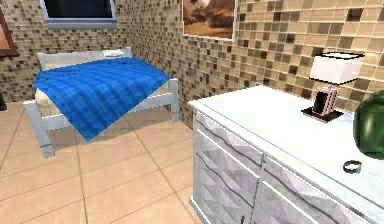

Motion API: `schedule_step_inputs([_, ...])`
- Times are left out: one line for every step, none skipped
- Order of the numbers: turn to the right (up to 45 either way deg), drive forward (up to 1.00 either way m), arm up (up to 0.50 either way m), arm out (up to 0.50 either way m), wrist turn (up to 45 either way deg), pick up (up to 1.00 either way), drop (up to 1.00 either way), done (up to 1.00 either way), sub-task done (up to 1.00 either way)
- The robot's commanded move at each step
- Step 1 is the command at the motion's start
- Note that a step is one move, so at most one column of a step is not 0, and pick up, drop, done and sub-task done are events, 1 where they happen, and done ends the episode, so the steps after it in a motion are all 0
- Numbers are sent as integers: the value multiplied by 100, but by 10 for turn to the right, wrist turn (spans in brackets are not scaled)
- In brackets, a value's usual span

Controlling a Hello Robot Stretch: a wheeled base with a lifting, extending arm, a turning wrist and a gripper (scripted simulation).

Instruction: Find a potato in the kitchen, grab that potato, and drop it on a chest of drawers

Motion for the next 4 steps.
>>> schedule_step_inputs([0,0,-12,0,0,0,0,0,0])
schedule_step_inputs([0,0,0,0,0,0,100,0,0])
schedule_step_inputs([0,0,0,-10,0,0,0,0,0])
schedule_step_inputs([0,0,0,0,0,0,0,100,0])
